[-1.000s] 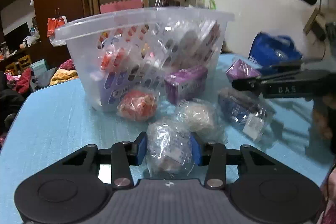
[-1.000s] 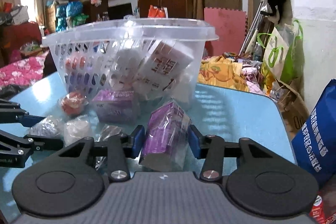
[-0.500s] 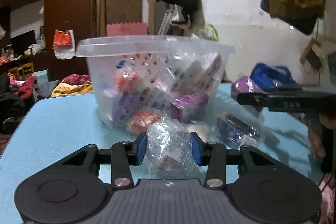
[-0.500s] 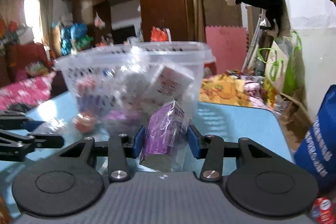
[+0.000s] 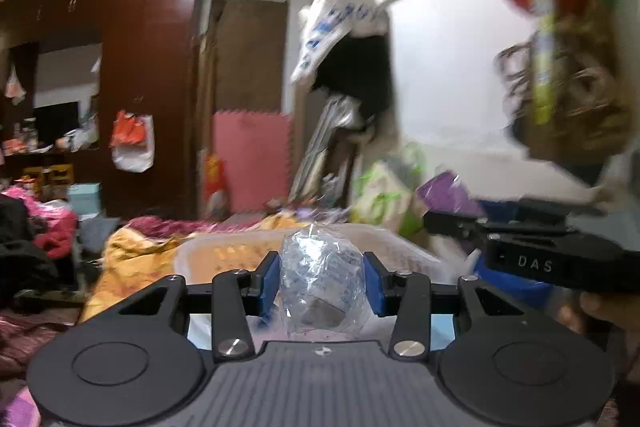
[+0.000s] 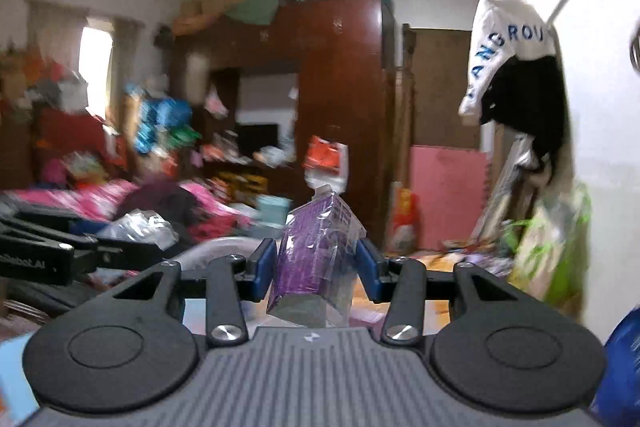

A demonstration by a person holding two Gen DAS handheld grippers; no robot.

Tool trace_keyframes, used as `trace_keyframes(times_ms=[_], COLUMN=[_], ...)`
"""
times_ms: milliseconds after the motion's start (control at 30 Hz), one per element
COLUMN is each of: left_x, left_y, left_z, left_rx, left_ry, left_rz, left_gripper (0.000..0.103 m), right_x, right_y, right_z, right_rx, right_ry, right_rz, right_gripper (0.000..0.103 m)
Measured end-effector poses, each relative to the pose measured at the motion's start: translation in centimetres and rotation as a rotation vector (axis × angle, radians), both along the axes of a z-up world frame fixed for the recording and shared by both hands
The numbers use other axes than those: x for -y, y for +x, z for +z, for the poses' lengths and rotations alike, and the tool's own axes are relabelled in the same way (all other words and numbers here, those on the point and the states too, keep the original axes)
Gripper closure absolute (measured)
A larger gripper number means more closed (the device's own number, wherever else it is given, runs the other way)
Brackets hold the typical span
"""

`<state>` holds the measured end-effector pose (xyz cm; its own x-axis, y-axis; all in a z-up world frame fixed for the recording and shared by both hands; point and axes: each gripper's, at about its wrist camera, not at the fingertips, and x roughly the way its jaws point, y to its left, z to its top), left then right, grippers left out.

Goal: Organize objects
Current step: 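Lift both items over the white basket and open both grippers, then grasp the clear dark-item bag with the right gripper while the left gripper grasps the red ball bag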

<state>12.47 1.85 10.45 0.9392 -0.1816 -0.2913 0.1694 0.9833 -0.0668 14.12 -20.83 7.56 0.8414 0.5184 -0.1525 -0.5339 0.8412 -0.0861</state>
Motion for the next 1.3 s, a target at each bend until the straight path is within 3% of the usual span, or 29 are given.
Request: trace_keyframes(times_ms=[167, 200, 233, 300, 367, 467, 567, 667, 767, 933, 1000, 1133, 1200, 1300], left_x=[-0.2, -0.3, -0.2, -0.3, -0.8, -1.2, -1.1, -0.5, -0.3, 0.7, 0.6, 0.9, 1.3, 1.8], left_y=[6.9, 7.6, 8.7, 9.4, 8.2, 4.0, -0.5, -2.4, -1.5, 1.2, 1.8, 2.4, 3.1, 3.9], left_z=[-1.2, -1.8, -2.3, -3.0, -3.2, -3.0, -4.2, -6.7, -9.1, -11.4, -12.1, -12.8, -13.2, -14.0], left_rx=[-0.078, -0.089, -0.119, -0.154, -0.127, -0.058, -0.025, -0.080, -0.156, -0.215, -0.236, -0.282, -0.313, -0.352], left_ry=[-0.020, -0.009, 0.011, 0.030, 0.030, 0.039, 0.050, 0.096, 0.077, 0.123, 0.130, 0.090, 0.097, 0.117], left_rz=[0.044, 0.064, 0.099, 0.135, 0.133, 0.112, 0.060, 0.053, 0.040, 0.105, 0.127, 0.105, 0.100, 0.116], left_gripper=[0.055, 0.047, 0.033, 0.028, 0.028, 0.027, 0.015, 0.015, 0.015, 0.015, 0.015, 0.015, 0.015, 0.015], right_x=[-1.9, -2.1, -2.2, -1.8, -1.0, 1.1, 2.7, 2.9, 2.7, 2.6, 3.0, 3.6, 3.8, 4.0], right_y=[5.2, 5.6, 5.9, 5.8, 4.8, 1.8, -1.1, -2.5, -3.1, -2.6, -2.3, -2.9, -3.0, -3.3], right_z=[-0.7, -1.1, -1.5, -1.9, -2.1, -2.2, -4.2, -7.9, -11.4, -14.3, -14.7, -14.9, -15.3, -15.3], right_rx=[-0.077, -0.090, -0.096, -0.101, -0.096, -0.101, -0.134, -0.222, -0.306, -0.373, -0.419, -0.428, -0.446, -0.428], right_ry=[-0.055, -0.068, -0.069, -0.052, -0.025, 0.038, 0.025, -0.052, -0.088, -0.080, -0.058, -0.028, -0.009, -0.011], right_rz=[-0.002, -0.015, -0.037, -0.057, -0.048, 0.016, 0.075, 0.073, 0.101, 0.130, 0.151, 0.164, 0.175, 0.166], right_gripper=[0.054, 0.049, 0.043, 0.015, 0.014, 0.000, 0.000, 0.000, 0.000, 0.025, 0.049, 0.051, 0.062, 0.063])
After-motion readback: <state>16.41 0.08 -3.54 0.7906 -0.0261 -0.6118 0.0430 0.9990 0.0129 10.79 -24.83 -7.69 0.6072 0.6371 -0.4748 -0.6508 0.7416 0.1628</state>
